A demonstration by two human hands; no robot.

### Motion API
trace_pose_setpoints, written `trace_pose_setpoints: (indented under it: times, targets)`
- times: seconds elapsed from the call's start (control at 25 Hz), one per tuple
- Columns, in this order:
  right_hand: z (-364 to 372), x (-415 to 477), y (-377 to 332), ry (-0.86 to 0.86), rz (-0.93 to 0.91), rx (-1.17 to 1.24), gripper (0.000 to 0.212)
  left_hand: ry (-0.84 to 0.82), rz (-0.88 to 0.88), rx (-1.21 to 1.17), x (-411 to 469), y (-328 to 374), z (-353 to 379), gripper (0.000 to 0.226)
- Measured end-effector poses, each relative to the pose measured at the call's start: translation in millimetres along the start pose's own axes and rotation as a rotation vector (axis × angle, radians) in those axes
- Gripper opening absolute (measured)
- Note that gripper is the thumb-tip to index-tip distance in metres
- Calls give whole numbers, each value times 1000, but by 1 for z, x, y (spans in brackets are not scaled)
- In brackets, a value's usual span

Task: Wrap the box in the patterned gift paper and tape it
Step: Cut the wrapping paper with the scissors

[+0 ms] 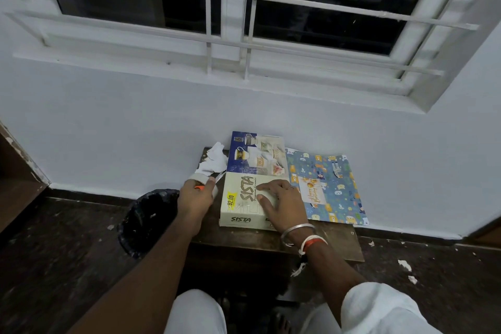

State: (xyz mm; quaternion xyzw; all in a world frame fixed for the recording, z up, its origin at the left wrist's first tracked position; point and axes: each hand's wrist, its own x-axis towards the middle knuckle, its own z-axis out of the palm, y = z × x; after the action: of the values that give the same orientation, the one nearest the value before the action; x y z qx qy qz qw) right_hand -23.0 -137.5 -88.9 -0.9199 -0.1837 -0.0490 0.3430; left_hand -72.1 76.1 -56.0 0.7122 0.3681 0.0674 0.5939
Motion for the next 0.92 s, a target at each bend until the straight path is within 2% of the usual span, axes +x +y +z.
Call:
trace_pose_setpoints:
  times: [0.08,0.2,0.28,0.36,0.4,0.52,0.6,0.68,0.72,0.8,0.88,0.92]
  targets:
    - [2,0,1,-6,-7,-8,32,25,167,296,7,1,-6,47]
    - [4,2,4,-8,-5,-17,35,-8,285,678,18,13,-16,46]
    - [2,2,3,-11,-7,-5,34,-26,336,783,21,19,-16,44]
    - [-1,-2,-3,13,1,-14,38,-27,343,734,18,18,-11,43]
    - [-1,-5,-4,56,38,-34,47,-19,338,690,15,16,-7,42]
    - [-5,-14,-1,198,270,-10,68,-5,341,653,8,5,2,39]
    - [-7,-17,6,144,329,92,67,-6,328,647,4,0,5,38]
    - [-13,-21,10,89,302,183,61,-4,298,623,1,-5,8,38]
    - [-19,-22,13,116,287,186,59,-2,287,611,0,-7,8,38]
    - [-34,-24,27,269,333,66,59,7,276,597,0,-9,9,41]
    - [-52,-23,50,464,584,-76,71,33,286,584,3,-8,8,42]
    - [-62,-24,63,557,748,-49,82,50,285,565,6,-6,8,43]
